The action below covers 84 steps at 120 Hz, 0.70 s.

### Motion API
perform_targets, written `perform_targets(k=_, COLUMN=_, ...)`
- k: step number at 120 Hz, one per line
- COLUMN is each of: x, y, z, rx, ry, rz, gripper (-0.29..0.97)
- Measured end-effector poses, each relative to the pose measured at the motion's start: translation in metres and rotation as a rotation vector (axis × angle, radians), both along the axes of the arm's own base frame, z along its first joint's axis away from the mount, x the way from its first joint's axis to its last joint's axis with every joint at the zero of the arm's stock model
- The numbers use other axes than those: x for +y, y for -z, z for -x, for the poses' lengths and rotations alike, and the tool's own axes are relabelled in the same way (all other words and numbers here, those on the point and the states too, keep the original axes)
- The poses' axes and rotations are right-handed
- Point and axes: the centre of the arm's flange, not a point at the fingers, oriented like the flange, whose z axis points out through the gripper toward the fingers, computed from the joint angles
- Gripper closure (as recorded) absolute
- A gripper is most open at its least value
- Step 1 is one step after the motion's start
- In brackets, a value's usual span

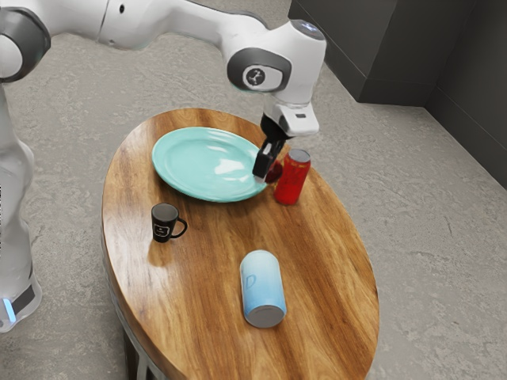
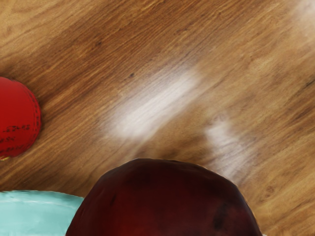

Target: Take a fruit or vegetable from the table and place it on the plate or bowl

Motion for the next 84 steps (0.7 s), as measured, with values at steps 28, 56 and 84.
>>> perform_targets(k=28, x=0.072, y=0.014, z=0.008, rx=0.057, ry=-0.102, rz=-0.054, gripper=0.33)
perform_targets(k=56, x=0.133, y=0.022, z=0.030, rx=0.089, ry=-0.189, rz=-0.060, gripper=0.33)
perform_targets(k=84, x=0.134, y=0.024, z=0.034, rx=0.110, ry=-0.185, rz=-0.057, gripper=0.08)
